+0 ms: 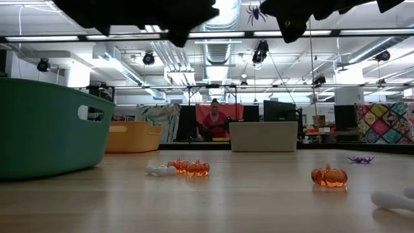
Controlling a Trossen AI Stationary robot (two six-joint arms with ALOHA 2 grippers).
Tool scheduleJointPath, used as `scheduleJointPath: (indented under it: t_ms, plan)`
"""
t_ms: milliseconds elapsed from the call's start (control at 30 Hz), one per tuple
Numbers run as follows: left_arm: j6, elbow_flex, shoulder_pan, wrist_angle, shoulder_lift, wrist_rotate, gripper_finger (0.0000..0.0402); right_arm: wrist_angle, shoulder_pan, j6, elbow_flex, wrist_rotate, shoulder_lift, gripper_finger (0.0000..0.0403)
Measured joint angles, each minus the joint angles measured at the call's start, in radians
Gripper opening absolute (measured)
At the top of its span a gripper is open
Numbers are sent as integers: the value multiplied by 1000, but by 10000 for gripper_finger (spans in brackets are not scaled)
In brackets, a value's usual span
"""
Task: Sort Halloween decoration
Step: Put the blue spider toy into the green bin
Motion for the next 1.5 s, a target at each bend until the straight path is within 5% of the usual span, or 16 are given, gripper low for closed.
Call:
scheduleJointPath:
  t_ms: [233, 400, 1500]
  plan:
    - [76, 85, 0, -5, 121, 128, 177, 11, 0, -20, 2, -5, -1, 8]
    - [59, 114, 0, 26, 178, 129, 185, 17, -4, -41, 2, -5, -1, 8]
    - [59, 132, -4, 84, 218, 154, 77, 16, -11, -48, 2, -5, -1, 8]
